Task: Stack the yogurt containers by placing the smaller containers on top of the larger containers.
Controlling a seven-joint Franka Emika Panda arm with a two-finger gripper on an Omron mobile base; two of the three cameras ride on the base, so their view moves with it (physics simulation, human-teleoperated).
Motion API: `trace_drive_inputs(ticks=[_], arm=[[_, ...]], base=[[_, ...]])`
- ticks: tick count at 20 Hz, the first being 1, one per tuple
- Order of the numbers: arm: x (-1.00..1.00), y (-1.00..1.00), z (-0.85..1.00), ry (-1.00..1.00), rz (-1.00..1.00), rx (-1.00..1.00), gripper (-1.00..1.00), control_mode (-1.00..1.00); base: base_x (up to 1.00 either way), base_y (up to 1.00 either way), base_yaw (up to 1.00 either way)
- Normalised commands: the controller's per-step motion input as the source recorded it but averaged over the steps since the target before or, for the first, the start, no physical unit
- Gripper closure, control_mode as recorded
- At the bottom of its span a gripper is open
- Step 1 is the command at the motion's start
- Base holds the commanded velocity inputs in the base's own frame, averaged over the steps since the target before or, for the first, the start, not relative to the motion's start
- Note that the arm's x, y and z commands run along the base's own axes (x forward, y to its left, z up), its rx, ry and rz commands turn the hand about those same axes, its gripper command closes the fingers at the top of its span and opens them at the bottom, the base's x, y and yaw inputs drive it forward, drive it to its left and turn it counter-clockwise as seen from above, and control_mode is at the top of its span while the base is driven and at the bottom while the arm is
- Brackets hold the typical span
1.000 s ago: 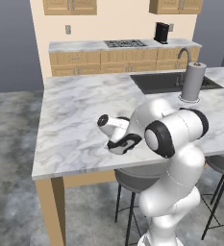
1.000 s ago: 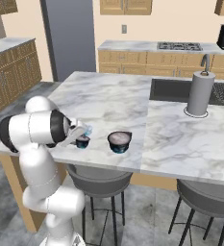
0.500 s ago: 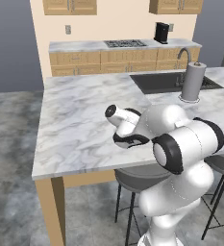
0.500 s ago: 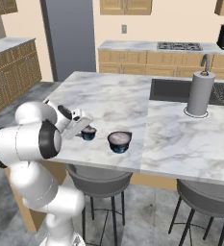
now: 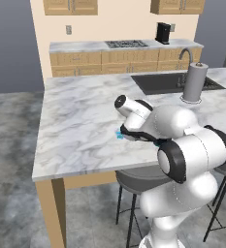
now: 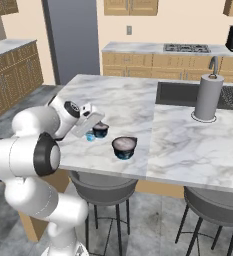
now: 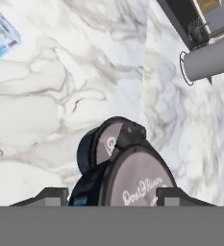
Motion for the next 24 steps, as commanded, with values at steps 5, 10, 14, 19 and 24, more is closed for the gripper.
trace_drive_inputs(ticks=[5,10,14,19,24], arm=[[0.00,-0.24,0.06,-0.02,-0.09,0.00,1.00,-1.00],[0.00,-0.17,0.00,-0.05,-0.10,-0.01,1.00,-1.00],[0.00,-0.23,0.00,-0.11,-0.09,-0.03,1.00,-1.00],[0.00,-0.34,0.00,-0.08,-0.08,-0.02,1.00,-1.00],[0.00,-0.17,0.00,-0.04,-0.05,0.00,1.00,-1.00]], base=[[0.00,0.00,0.00],[0.00,0.00,0.00],[0.00,0.00,0.00],[0.00,0.00,0.00],[0.00,0.00,0.00]])
